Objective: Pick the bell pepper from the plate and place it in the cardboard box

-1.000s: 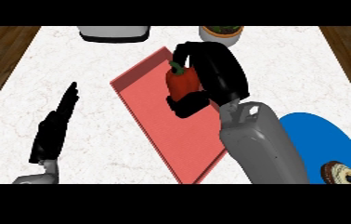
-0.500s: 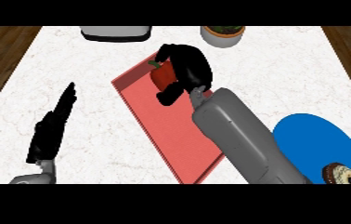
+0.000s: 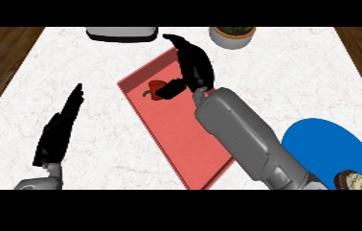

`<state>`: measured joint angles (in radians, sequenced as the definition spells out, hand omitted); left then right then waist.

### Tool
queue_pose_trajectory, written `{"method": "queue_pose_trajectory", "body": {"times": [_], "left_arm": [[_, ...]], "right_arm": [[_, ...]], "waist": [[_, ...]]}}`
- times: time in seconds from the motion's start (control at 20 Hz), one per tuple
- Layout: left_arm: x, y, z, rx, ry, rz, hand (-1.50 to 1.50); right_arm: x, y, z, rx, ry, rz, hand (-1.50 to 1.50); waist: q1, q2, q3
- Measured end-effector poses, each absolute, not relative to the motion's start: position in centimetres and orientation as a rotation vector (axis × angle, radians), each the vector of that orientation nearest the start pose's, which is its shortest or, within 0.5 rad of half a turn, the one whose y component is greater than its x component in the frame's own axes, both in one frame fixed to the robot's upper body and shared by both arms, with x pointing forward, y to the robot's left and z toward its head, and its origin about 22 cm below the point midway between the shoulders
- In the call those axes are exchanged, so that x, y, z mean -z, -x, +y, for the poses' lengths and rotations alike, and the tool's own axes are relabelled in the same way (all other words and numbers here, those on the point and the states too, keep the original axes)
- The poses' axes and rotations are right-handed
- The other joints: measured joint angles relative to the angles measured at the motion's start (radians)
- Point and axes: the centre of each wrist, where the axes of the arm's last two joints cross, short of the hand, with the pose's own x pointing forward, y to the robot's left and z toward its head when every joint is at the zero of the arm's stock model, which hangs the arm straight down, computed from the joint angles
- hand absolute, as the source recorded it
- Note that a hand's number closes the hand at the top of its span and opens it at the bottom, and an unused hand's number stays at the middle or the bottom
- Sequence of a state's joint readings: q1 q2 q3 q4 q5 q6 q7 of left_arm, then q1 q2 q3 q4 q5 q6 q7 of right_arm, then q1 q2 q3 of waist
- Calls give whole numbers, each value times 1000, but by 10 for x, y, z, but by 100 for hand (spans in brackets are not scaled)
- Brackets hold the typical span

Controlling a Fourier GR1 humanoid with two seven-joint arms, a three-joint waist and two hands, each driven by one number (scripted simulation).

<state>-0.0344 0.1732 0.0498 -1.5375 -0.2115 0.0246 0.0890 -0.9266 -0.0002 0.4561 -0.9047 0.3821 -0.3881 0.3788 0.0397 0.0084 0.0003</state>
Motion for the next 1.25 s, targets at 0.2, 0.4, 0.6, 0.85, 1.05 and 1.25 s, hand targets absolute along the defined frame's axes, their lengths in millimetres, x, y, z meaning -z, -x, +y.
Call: {"method": "queue_pose_trajectory", "body": {"times": [0.2,0.4,0.6,0.85,1.05,1.25], "left_arm": [[-11,-252,279,226,-365,-1467,0],[-10,-248,279,216,-370,-1463,0],[-9,-244,287,206,-379,-1453,0],[-10,-238,289,195,-383,-1447,0],[-3,-240,289,183,-386,-1449,0],[-6,-240,288,192,-385,-1451,0]], "right_arm": [[-108,-383,-38,-489,429,-1686,-150],[-111,-389,-62,-297,337,-1729,-150],[-118,-394,-101,-134,311,-1750,-150],[-123,-396,-183,20,361,-1746,-150],[-118,-386,-249,89,371,-1757,-150],[-118,-371,-312,86,367,-1771,-150]], "waist": [[-11,-1,0],[-22,-4,1],[-34,-7,0],[-44,-10,0],[-47,-9,0],[-45,-9,0]]}}
